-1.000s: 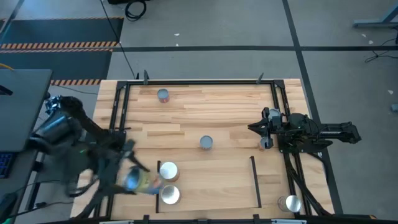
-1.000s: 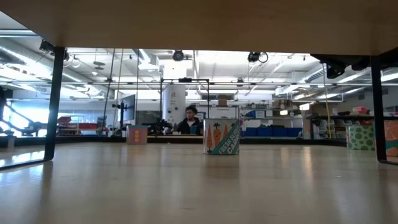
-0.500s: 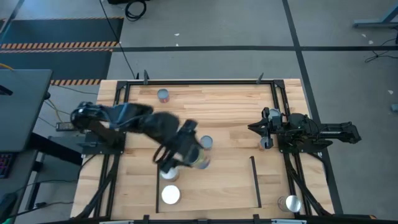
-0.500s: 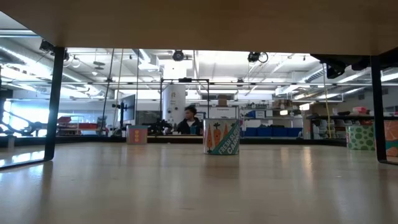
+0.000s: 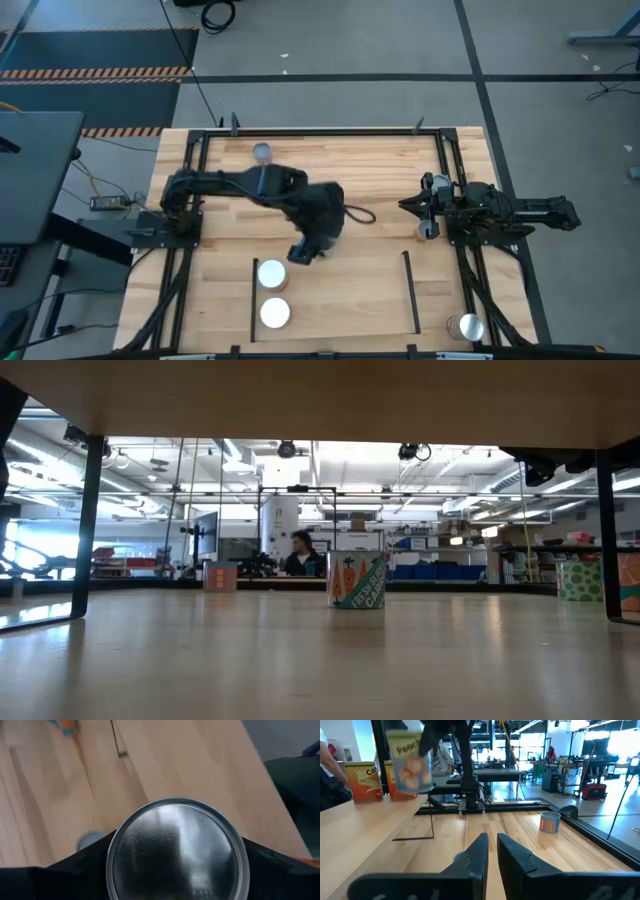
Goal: Pick and place cans onto a shelf
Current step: Put the left canned peaches on the shelf
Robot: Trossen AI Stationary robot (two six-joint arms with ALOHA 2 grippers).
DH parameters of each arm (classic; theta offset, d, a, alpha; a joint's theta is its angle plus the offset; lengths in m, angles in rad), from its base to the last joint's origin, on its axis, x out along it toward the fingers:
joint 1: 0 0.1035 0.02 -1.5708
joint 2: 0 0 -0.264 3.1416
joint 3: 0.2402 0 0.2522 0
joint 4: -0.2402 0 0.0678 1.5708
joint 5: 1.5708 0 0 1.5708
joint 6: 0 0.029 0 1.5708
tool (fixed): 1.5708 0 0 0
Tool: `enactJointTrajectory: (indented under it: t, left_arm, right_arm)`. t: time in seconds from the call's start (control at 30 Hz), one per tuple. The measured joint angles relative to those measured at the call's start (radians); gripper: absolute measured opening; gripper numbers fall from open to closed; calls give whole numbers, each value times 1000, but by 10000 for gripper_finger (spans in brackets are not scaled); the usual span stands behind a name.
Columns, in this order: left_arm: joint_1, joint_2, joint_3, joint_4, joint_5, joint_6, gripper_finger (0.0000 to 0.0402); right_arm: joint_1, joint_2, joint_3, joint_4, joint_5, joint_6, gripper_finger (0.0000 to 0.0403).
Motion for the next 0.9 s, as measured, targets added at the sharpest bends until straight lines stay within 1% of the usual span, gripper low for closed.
enactJointTrajectory:
  t: [0.1,0.27,0.4,0.47,0.53,0.63,0.73,0.9]
  left_arm:
    - [-41,-2,-16,6,-52,-44,318]
    - [-124,-2,-17,25,-114,-72,319]
    - [-198,-2,-18,28,-247,-102,319]
    - [-229,-2,-18,47,-285,-139,318]
    - [-245,-3,-23,66,-289,-183,317]
    - [-247,-6,-71,124,-290,-260,317]
    - [-238,-6,-121,140,-309,-282,317]
    - [-225,-11,-167,161,-306,-321,321]
  right_arm:
    - [0,0,0,0,0,0,47]
    - [0,0,0,0,0,0,47]
    - [0,0,0,0,0,0,47]
    - [0,0,0,0,0,0,47]
    - [0,0,0,0,0,0,47]
    - [0,0,0,0,0,0,47]
    - [0,0,0,0,0,0,47]
    - [0,0,0,0,0,0,47]
